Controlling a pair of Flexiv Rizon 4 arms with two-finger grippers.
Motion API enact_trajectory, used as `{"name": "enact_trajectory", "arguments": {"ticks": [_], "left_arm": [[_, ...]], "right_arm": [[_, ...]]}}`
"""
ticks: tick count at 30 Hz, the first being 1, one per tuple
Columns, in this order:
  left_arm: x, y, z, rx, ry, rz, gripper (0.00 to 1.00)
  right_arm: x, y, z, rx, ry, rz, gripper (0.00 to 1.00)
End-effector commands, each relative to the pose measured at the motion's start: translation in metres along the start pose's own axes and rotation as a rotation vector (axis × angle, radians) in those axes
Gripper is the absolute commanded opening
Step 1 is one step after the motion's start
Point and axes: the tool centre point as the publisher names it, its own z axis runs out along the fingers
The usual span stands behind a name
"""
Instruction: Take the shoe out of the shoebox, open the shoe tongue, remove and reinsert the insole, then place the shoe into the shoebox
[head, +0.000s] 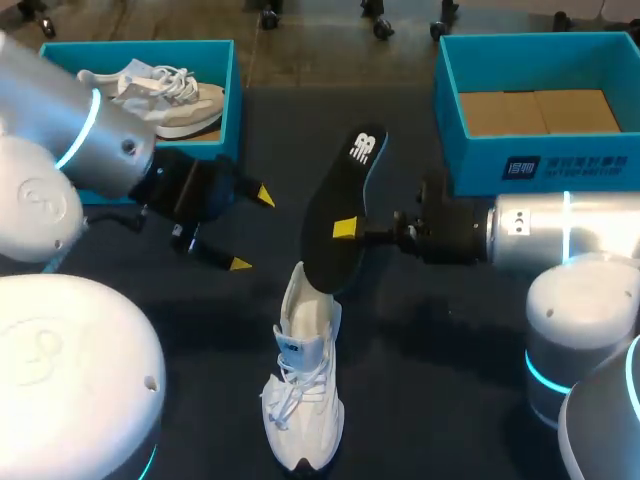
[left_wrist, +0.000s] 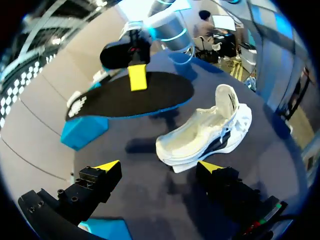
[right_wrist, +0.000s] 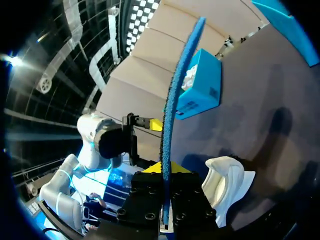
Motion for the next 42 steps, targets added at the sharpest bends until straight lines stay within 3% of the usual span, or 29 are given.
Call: {"name": "enact_trajectory", "arguments": {"ticks": [1,3,6,8,9,10,13,22,25,26,28,30,31,40,42], "left_arm": [[-0.004,-0.006,-0.002,-0.074,0.100,-0.004,1.00],[-0.004,-0.006,-0.002,-0.074,0.100,-0.004,1.00],[-0.005,0.011,0.006,0.018,0.141,-0.150,1.00],[0.000,0.013,0.004,0.021,0.160,-0.230,1.00],[0.002,0.013,0.003,0.009,0.161,-0.260,1.00],[0.008,0.011,0.002,-0.093,0.144,-0.334,1.00],[0.008,0.011,0.002,-0.093,0.144,-0.334,1.00],[0.008,0.011,0.002,-0.093,0.144,-0.334,1.00],[0.016,0.010,0.012,-0.068,0.200,-0.345,1.00],[0.021,0.010,0.015,-0.071,0.214,-0.354,1.00],[0.029,0.012,0.016,-0.060,0.254,-0.359,1.00],[0.042,0.014,0.012,-0.130,0.277,-0.366,1.00],[0.042,0.014,0.012,-0.130,0.277,-0.366,1.00],[0.042,0.014,0.012,-0.130,0.277,-0.366,1.00],[0.045,0.015,0.020,-0.086,0.294,-0.351,1.00]], "right_arm": [[0.003,-0.006,0.005,-0.027,-0.015,0.002,0.00],[0.003,-0.006,0.005,-0.027,-0.015,0.002,0.00],[0.009,-0.005,0.004,-0.035,-0.014,-0.015,0.00],[0.008,-0.005,0.005,-0.039,-0.029,-0.036,0.00],[0.007,-0.005,0.006,-0.043,-0.029,-0.052,0.00],[0.005,-0.006,0.008,-0.068,-0.036,-0.056,0.00],[-0.001,-0.011,0.006,-0.095,0.009,-0.041,0.00],[-0.001,-0.011,0.006,-0.095,0.009,-0.041,0.00],[-0.001,-0.011,0.009,-0.078,0.007,-0.058,0.00],[0.001,-0.012,0.016,-0.029,0.006,-0.114,0.00],[-0.002,-0.015,0.021,-0.015,-0.011,-0.201,0.00],[-0.011,-0.019,0.026,-0.033,-0.080,-0.178,0.00],[-0.017,-0.024,0.026,-0.040,-0.028,-0.165,0.00],[-0.017,-0.024,0.026,-0.040,-0.028,-0.165,0.00],[-0.017,-0.024,0.026,-0.040,-0.028,-0.165,0.00]]}}
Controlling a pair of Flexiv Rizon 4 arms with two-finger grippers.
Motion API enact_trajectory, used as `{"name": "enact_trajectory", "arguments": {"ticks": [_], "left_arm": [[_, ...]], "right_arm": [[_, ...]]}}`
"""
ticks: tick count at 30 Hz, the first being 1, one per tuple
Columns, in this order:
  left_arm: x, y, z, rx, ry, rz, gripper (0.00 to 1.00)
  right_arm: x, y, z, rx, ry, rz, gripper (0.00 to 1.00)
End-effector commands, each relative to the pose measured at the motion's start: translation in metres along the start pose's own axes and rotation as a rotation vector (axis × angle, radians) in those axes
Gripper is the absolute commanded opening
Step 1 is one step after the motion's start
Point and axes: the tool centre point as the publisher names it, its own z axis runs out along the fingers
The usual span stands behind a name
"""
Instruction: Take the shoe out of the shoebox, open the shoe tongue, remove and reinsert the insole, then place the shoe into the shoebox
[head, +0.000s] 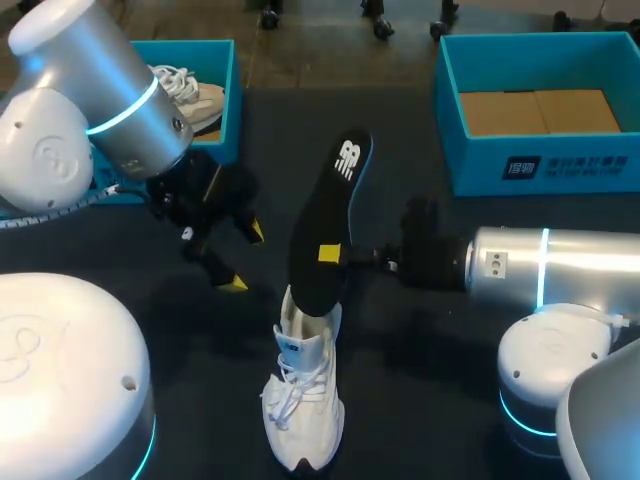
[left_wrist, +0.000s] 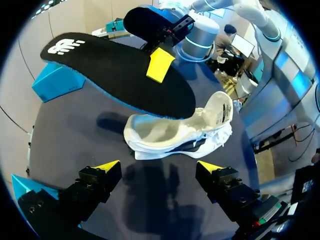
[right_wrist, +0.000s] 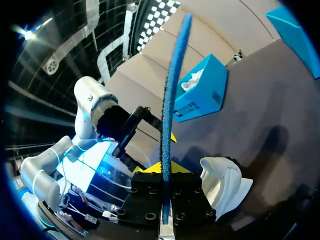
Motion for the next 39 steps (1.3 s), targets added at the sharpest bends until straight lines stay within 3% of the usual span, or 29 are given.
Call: {"name": "enact_trajectory", "arguments": {"ticks": [1,5,20,28,30,39], "left_arm": [[0.002,0.002,0.013,0.030,0.015,0.021,1.00],[0.006,0.004,0.029,-0.010,0.031,0.012,1.00],[0.008,0.006,0.033,-0.036,0.055,0.026,1.00],[0.013,0.003,0.046,-0.046,0.074,0.063,1.00],[0.015,0.003,0.047,-0.048,0.082,0.072,1.00],[0.015,0.003,0.047,-0.048,0.082,0.072,1.00]], "right_arm": [[0.002,0.001,0.005,0.011,-0.010,-0.017,0.00],[0.001,0.003,0.005,-0.002,0.011,-0.068,0.00],[-0.004,-0.001,0.005,0.003,0.004,-0.055,0.00],[-0.012,0.003,0.010,0.054,0.047,-0.164,0.00],[-0.019,-0.002,0.006,0.041,0.115,-0.187,0.00],[-0.019,-0.002,0.006,0.041,0.115,-0.187,0.00]]}}
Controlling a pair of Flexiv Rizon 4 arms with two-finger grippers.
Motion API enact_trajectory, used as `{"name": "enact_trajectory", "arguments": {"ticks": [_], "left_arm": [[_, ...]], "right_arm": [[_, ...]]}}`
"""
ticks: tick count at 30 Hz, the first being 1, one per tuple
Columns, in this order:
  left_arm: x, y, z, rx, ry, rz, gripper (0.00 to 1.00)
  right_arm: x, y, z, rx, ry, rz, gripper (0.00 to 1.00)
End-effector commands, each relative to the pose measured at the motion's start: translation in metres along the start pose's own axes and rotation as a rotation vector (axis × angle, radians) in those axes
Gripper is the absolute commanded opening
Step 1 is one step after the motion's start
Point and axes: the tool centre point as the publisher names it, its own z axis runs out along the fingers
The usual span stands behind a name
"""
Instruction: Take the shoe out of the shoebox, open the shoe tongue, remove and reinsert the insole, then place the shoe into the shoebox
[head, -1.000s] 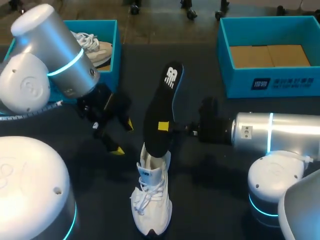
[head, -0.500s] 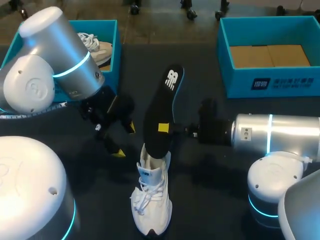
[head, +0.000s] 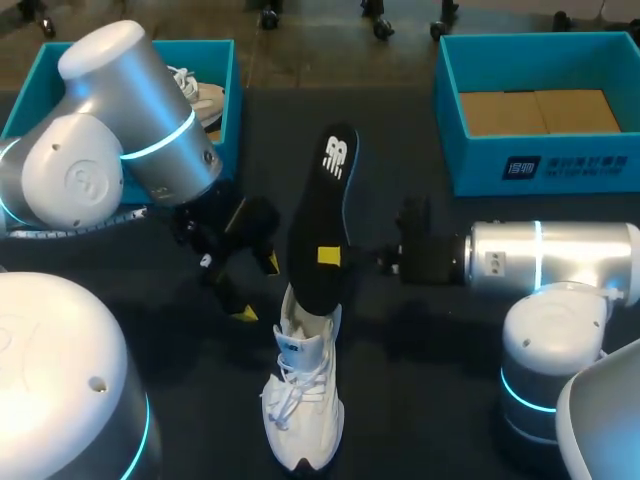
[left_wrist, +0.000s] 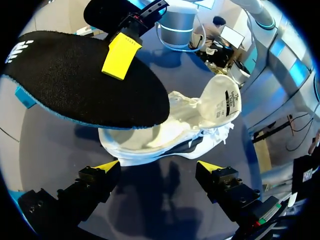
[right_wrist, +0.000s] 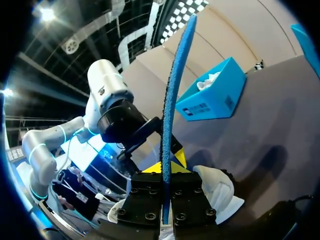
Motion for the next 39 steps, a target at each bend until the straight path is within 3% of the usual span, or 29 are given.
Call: {"name": "enact_trajectory", "arguments": {"ticks": [1,13,33,39], "left_arm": [[-0.001,0.000,0.003,-0.003,0.005,0.003,1.00],[0.005,0.003,0.016,0.083,-0.039,-0.034,1.00],[-0.001,0.007,0.024,0.050,0.021,-0.062,1.00],[-0.001,0.007,0.024,0.050,0.021,-0.062,1.00]], "right_arm": [[0.001,-0.002,-0.002,-0.005,0.000,0.000,0.00],[-0.009,0.001,0.003,-0.021,0.056,-0.102,0.00],[-0.012,0.006,0.009,-0.057,0.140,-0.139,0.00],[-0.007,0.013,0.011,-0.001,0.187,-0.183,0.00]]}}
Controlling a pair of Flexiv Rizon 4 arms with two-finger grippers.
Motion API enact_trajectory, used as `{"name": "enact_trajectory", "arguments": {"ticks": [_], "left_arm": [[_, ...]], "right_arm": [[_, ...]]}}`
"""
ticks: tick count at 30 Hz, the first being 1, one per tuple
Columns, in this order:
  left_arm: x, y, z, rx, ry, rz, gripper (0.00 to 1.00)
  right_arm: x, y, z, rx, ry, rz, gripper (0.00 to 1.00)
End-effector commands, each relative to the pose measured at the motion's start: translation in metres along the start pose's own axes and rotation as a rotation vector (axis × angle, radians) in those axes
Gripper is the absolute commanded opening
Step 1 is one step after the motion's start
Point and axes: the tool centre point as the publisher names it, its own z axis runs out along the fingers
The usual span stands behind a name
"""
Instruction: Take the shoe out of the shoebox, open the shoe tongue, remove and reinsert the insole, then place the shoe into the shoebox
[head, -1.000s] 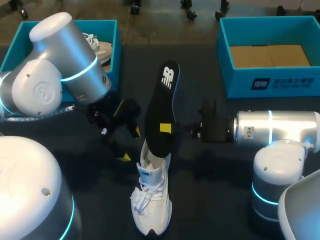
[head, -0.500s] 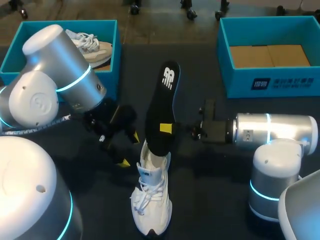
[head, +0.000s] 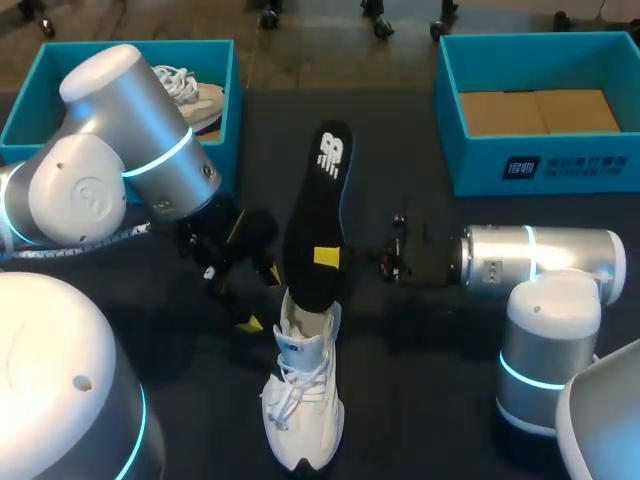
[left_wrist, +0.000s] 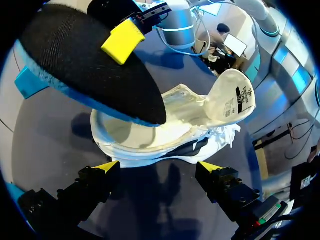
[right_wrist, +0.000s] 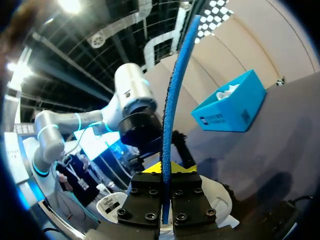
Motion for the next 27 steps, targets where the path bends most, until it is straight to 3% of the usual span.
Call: {"name": "enact_trajectory", "arguments": {"ticks": [1,10,27], "left_arm": [[0.000,0.000,0.000,0.000,0.001,0.000,1.00],[-0.003,0.002,0.007,0.013,-0.040,0.026,1.00],[-0.011,-0.001,0.008,0.009,-0.076,0.037,1.00]], "right_arm": [[-0.008,0.010,0.002,0.035,0.014,0.003,0.00],[-0.013,0.012,0.010,0.059,-0.012,0.016,0.00],[-0.013,0.003,0.011,-0.002,-0.053,-0.029,0.00]]}}
